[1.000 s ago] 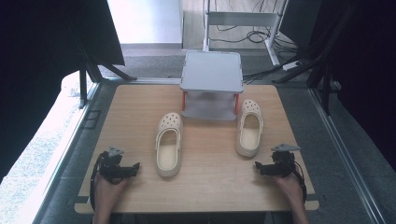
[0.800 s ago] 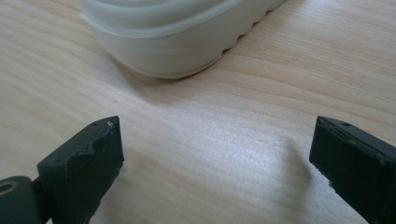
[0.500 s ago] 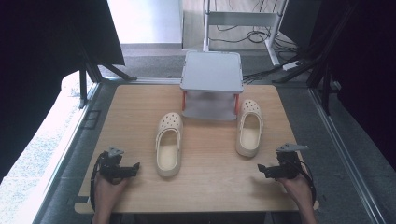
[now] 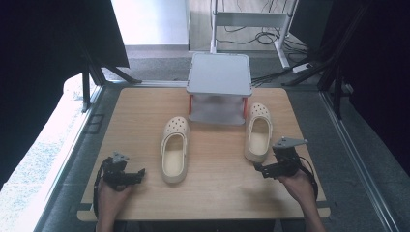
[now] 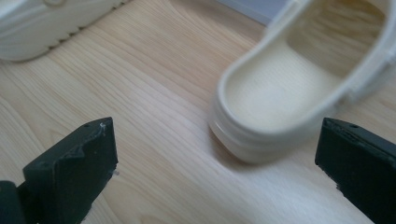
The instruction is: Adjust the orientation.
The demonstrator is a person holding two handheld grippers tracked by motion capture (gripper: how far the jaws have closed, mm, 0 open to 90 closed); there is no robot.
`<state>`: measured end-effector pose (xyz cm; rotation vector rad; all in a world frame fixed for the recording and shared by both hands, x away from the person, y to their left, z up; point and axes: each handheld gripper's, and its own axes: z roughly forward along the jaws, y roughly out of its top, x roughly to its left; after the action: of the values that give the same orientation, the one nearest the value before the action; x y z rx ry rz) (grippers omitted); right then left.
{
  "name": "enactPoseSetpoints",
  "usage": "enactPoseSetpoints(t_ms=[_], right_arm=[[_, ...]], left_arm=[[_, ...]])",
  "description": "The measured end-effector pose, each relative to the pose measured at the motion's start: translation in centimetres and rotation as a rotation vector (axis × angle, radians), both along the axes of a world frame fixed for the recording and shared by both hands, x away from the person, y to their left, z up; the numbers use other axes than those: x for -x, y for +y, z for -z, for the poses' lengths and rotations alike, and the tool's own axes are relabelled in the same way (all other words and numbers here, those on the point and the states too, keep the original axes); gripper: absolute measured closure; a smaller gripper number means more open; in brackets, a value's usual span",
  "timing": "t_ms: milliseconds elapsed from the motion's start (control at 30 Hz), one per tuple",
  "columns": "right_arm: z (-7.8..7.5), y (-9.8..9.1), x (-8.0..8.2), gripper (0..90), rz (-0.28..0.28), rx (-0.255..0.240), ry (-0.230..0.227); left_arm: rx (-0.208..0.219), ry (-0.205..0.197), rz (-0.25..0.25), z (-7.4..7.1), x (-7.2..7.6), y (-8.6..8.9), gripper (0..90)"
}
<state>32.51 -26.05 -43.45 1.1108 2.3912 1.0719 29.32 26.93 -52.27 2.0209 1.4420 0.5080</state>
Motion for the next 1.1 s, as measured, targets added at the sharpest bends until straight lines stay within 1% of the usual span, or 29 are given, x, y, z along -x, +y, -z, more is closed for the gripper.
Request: enactPoseSetpoints(t_ms=[33,100,167,333,367,400,500,533,567,600,633,700,733,867,933,967,1000,1033,1100], right_arm=[[0.0,0.0,0.0,0.0,0.0,0.0,0.0],[-0.2,1.1,-0.5,0.0,-0.029,-0.024,0.012],[-0.2,2.0,-1.0,0.0,-0.051,-0.034,0.023],[0.2,4.4,-2.6,0.0,-0.069,-0.035,0.052],[0.4,5.4,-3.2,0.0,-0.072,-0.039,0.066],[0.4,5.4,-3.2,0.0,-0.072,-0.039,0.066],[0.5,7.0,-4.0,0.2,-0.072,-0.043,0.086],[0.6,8.1,-4.5,3.0,-0.08,-0.039,0.09],[0.6,8.1,-4.5,3.0,-0.08,-0.039,0.09],[0.6,8.6,-4.7,3.7,-0.084,-0.037,0.088],[0.6,9.6,-5.1,4.7,-0.091,-0.033,0.097],[0.6,10.7,-5.4,5.4,-0.104,-0.022,0.097],[0.6,10.7,-5.4,5.4,-0.104,-0.022,0.097],[0.6,12.6,-5.9,6.7,-0.128,-0.021,0.096],[0.7,13.6,-6.1,6.7,-0.141,-0.017,0.102],[0.7,14.0,-6.3,6.9,-0.144,-0.02,0.104],[0.8,14.8,-6.5,6.9,-0.149,-0.023,0.111],[0.8,14.8,-6.5,6.9,-0.149,-0.023,0.111],[0.9,15.7,-6.7,8.0,-0.151,-0.031,0.119]], left_arm=[[0.0,0.0,0.0,0.0,0.0,0.0,3.2],[0.0,0.0,0.0,0.0,0.0,0.0,3.1],[0.0,0.0,0.0,0.0,0.0,0.0,3.1],[-0.002,0.003,-0.006,0.0,0.0,0.0,2.5],[0.0,0.005,-0.007,0.0,-0.1,0.0,1.8],[0.0,0.005,-0.007,0.0,-0.1,0.0,1.8],[0.0,0.004,-0.007,0.0,-0.1,0.0,1.7],[0.0,0.005,-0.007,0.0,-0.1,0.0,1.7],[0.0,0.005,-0.007,0.0,-0.1,0.0,1.7],[0.0,0.005,-0.007,0.0,-0.1,0.0,1.8],[0.0,0.005,-0.007,0.0,-0.1,0.0,1.8],[-0.002,0.004,-0.005,0.0,-0.1,0.0,1.8],[-0.002,0.004,-0.005,0.0,-0.1,0.0,1.8],[0.0,0.005,-0.007,0.0,-0.1,0.0,1.8],[0.0,0.005,-0.007,0.0,-0.1,0.0,1.8],[0.0,0.005,-0.007,0.0,-0.1,0.0,1.8],[0.0,0.005,-0.007,0.0,-0.1,0.0,1.7],[0.0,0.005,-0.007,0.0,-0.1,0.0,1.7],[0.0,0.004,-0.007,0.0,-0.1,0.0,1.8]])
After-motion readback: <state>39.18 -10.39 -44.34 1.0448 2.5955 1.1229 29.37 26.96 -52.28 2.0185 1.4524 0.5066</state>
